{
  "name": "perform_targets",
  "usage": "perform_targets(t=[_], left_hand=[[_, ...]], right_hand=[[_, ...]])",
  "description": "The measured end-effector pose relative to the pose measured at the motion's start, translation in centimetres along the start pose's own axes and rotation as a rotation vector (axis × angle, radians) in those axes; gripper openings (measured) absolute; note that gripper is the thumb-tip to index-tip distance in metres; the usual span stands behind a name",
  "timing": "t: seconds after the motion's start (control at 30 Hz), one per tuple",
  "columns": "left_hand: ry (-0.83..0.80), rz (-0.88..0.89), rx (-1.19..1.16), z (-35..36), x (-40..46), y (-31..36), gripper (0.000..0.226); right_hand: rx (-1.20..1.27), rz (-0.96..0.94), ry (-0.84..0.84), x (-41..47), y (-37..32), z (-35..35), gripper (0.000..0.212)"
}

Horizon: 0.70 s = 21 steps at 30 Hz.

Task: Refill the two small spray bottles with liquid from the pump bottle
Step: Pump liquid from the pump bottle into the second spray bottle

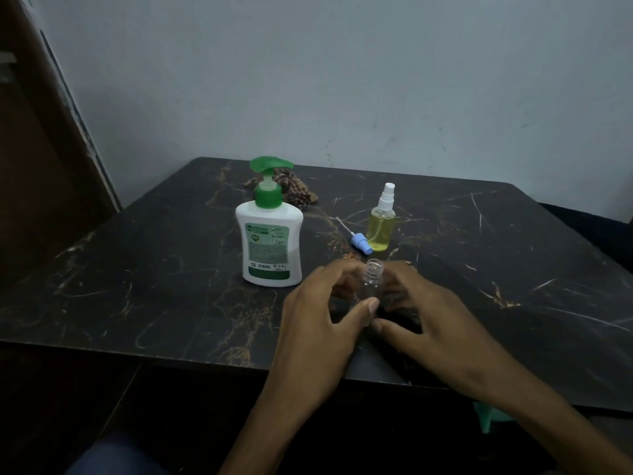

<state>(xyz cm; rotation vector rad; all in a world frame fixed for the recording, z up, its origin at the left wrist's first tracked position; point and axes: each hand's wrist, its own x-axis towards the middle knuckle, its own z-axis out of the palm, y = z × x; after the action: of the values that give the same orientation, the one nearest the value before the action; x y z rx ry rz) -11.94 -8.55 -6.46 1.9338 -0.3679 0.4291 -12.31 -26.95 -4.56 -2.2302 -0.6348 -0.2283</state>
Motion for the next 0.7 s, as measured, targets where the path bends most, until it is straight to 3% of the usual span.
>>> perform_targets(t=[0.27, 0.4, 0.53, 0.63, 0.7], left_hand=[[0.074, 0.018, 0.049, -0.2, -0.5, 1.2, 0.044], [0.273, 0.189, 0.196, -2.7, -0.5, 4.0, 0.031], [0.479, 0.39, 0.2, -7.8, 3.4, 8.6, 0.015], [0.534, 0.361, 0.168, -10.7, 9.7, 10.0, 0.018], [0.442, 0.242, 0.228, -11.5, 14.2, 9.3, 0.02]], right_hand=[[0.023, 0.008, 0.09, 1.3, 0.7, 1.1, 0.03], [0.026, 0.025, 0.129, 2.0, 1.0, 1.3, 0.033], [-0.003, 0.013, 0.186, 3.7, 0.8, 1.7, 0.03], [-0.025, -0.037, 0.249, 6.0, 0.0, 2.1, 0.023], [-0.016, -0.076, 0.315, 7.7, -0.4, 2.6, 0.021]])
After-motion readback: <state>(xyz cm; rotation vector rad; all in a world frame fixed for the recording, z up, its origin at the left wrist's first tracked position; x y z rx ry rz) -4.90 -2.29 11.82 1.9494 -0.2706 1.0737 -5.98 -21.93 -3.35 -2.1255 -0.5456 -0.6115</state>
